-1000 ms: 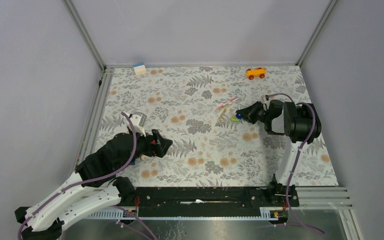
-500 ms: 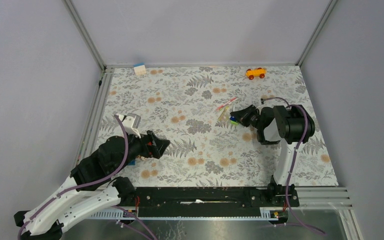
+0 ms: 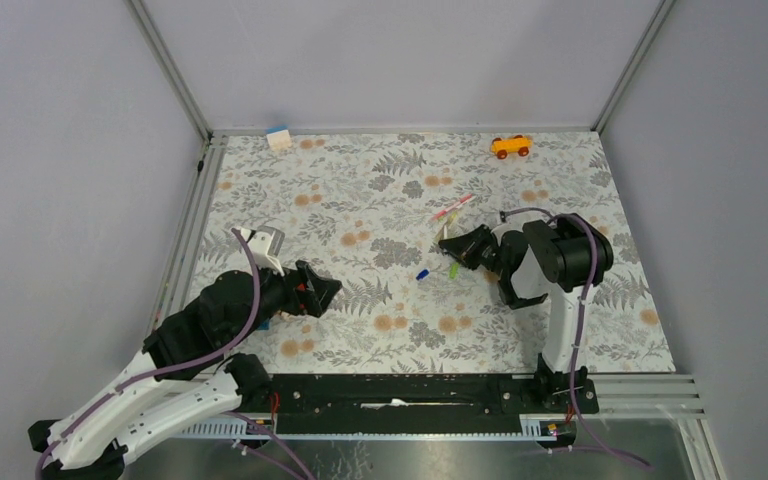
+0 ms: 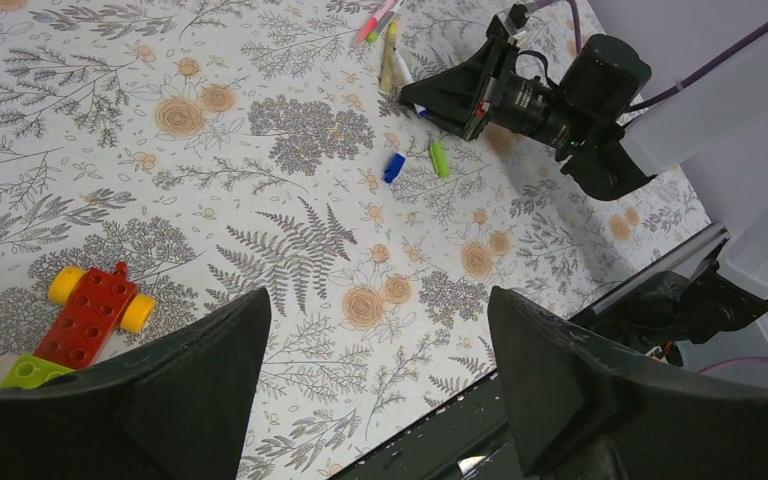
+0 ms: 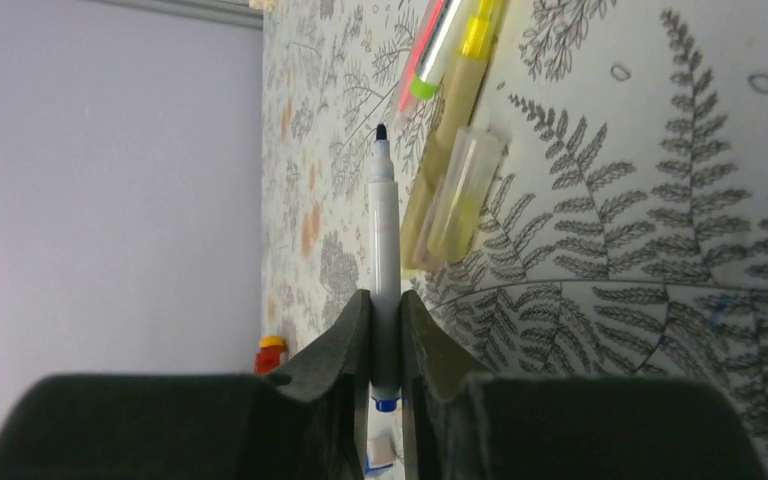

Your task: Insert the pens into the pen caps

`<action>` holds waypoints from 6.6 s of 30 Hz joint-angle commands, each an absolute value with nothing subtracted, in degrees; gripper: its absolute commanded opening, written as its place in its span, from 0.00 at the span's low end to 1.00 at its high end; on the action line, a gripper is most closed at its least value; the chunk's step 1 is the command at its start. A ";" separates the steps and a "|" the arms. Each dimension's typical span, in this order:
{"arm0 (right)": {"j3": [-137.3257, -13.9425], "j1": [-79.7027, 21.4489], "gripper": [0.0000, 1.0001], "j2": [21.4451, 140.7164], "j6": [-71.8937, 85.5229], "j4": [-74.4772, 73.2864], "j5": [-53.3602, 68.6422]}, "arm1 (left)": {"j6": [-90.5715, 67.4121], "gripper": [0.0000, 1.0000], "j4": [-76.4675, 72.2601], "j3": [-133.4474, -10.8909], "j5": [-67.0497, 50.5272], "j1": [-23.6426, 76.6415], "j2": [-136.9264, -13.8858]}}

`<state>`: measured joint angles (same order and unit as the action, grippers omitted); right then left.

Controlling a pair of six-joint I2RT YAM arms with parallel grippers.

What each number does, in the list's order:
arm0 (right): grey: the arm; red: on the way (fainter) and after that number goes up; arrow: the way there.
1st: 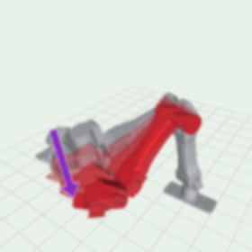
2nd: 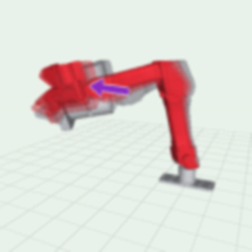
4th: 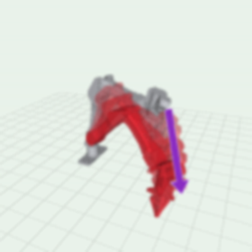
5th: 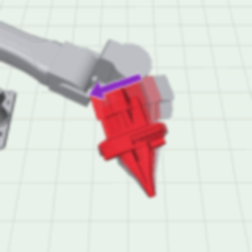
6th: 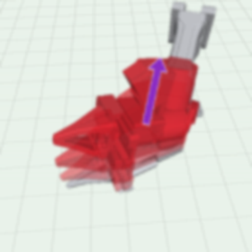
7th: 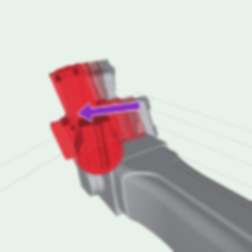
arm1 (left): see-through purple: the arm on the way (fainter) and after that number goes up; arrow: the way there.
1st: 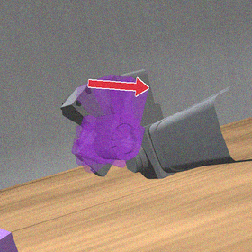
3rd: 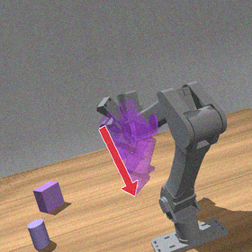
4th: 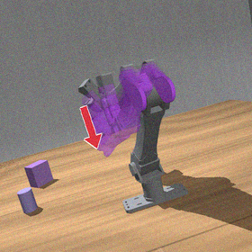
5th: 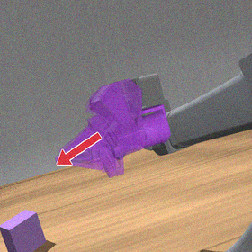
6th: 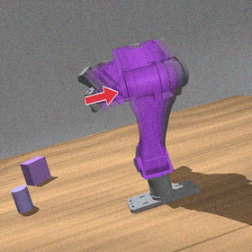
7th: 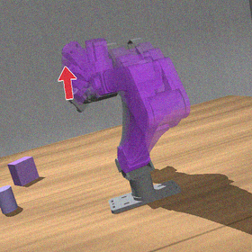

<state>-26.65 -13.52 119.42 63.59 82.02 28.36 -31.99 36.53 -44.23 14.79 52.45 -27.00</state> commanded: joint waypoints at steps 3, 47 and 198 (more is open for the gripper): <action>-23.39 -20.35 0.00 111.36 62.90 66.87 33.77 | -32.59 0.84 35.16 -44.48 15.55 52.61 -27.66; -32.02 -21.38 0.00 39.42 25.08 -12.61 -9.64 | -22.10 0.61 19.44 -71.35 3.02 52.64 -101.60; -40.04 -21.40 0.00 44.78 45.13 -13.09 17.93 | -41.30 0.38 34.92 -68.39 8.05 54.05 -104.18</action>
<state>-36.82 -21.06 44.14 43.00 -11.90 17.47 -40.01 34.63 -69.80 8.78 53.71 -106.96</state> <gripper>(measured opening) 0.176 0.377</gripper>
